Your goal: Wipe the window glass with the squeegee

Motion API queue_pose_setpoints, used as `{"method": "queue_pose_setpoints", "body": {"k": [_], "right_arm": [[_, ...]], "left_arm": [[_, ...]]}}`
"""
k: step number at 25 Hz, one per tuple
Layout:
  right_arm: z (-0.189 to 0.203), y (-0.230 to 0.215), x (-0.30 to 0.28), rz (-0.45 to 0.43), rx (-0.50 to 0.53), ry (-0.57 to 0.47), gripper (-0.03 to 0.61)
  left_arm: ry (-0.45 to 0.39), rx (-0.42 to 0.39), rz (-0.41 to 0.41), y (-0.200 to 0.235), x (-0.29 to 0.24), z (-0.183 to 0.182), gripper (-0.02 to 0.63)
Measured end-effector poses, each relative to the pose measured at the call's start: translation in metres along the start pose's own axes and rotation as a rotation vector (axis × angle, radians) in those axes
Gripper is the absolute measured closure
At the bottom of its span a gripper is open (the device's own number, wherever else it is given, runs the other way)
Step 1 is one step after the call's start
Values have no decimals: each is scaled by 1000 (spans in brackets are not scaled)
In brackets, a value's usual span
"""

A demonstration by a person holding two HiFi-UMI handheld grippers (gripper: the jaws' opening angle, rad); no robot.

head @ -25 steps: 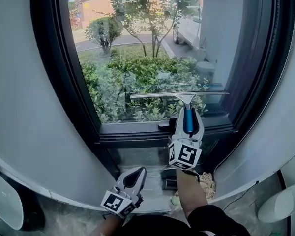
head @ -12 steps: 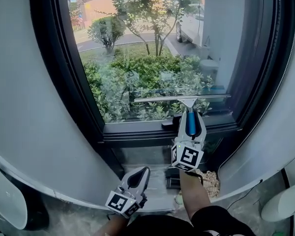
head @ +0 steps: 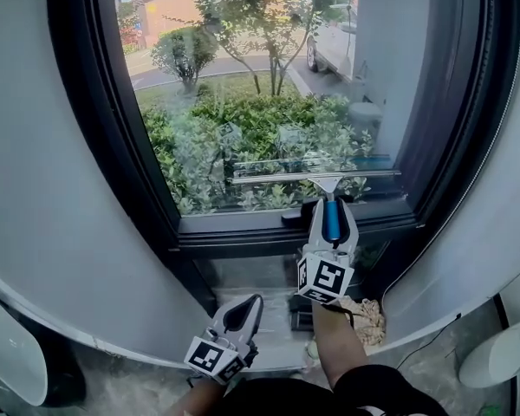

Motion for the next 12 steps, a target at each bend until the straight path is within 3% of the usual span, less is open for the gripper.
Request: {"method": "queue_pose_setpoints", "body": {"k": [8, 12], "right_arm": [[8, -2, 6, 8, 10, 26, 445], [13, -4, 9, 9, 14, 39, 445]], "left_arm": [[-27, 30, 0, -4, -9, -16, 614], [0, 2, 20, -3, -6, 3, 614]]}}
Point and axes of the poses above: the fingertips, and each gripper's own axes: x backward along the fingers, y to its left, z out of its underside, the point moved 4 cm from there along x, backward along the fingers, and after that the axes turned 13 degrees about -x, right-handed, at the moved point
